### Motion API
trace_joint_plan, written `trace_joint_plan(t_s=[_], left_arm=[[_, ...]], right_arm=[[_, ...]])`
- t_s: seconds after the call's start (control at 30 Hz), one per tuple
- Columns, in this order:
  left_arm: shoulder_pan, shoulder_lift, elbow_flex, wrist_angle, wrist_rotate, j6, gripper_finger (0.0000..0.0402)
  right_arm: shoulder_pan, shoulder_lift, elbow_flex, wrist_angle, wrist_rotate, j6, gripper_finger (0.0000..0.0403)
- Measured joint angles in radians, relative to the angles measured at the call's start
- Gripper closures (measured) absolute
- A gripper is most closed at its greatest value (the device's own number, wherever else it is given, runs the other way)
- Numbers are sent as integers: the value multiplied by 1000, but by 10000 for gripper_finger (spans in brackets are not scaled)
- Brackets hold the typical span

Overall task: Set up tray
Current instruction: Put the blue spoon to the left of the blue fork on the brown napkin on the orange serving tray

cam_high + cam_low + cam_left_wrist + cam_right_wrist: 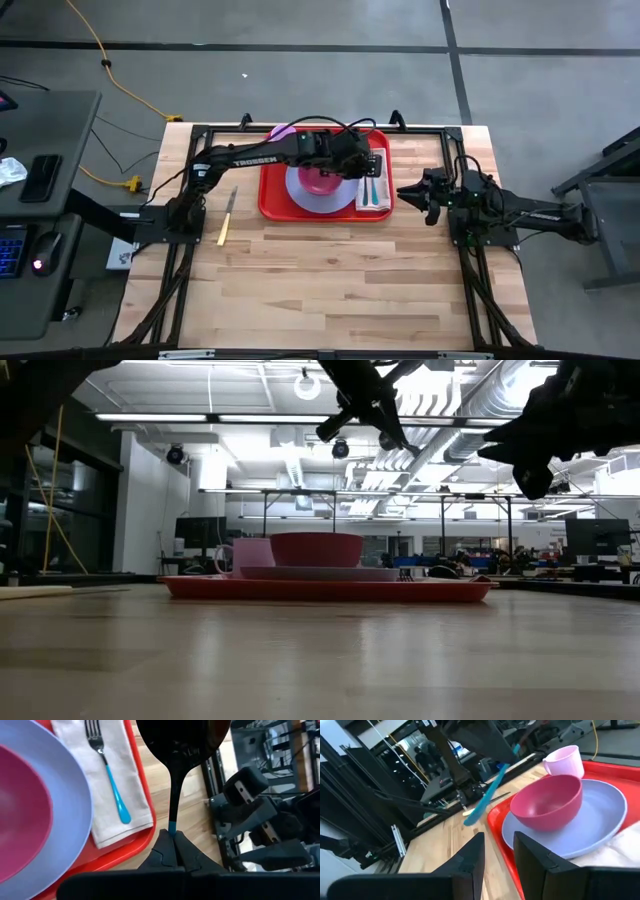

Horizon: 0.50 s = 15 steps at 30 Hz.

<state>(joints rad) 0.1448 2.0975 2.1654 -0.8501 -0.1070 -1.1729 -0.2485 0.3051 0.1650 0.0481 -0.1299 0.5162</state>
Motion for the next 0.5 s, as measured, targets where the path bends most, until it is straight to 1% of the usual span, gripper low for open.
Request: trace_joint_plan(t_s=[0.13, 0.3, 0.4, 0.5], left_arm=[[-1, 7, 1, 22, 0, 13, 397], [-16, 21, -1, 33, 3, 18, 397], [-23, 33, 1, 26, 1, 21, 397], [-30, 39, -2, 16, 1, 24, 397]], right_arm=[[0, 48, 0, 53, -15, -2, 320], [2, 167, 0, 141, -56, -33, 320], [2, 235, 0, 207, -42, -44, 320], [2, 291, 23, 219, -34, -51, 320]])
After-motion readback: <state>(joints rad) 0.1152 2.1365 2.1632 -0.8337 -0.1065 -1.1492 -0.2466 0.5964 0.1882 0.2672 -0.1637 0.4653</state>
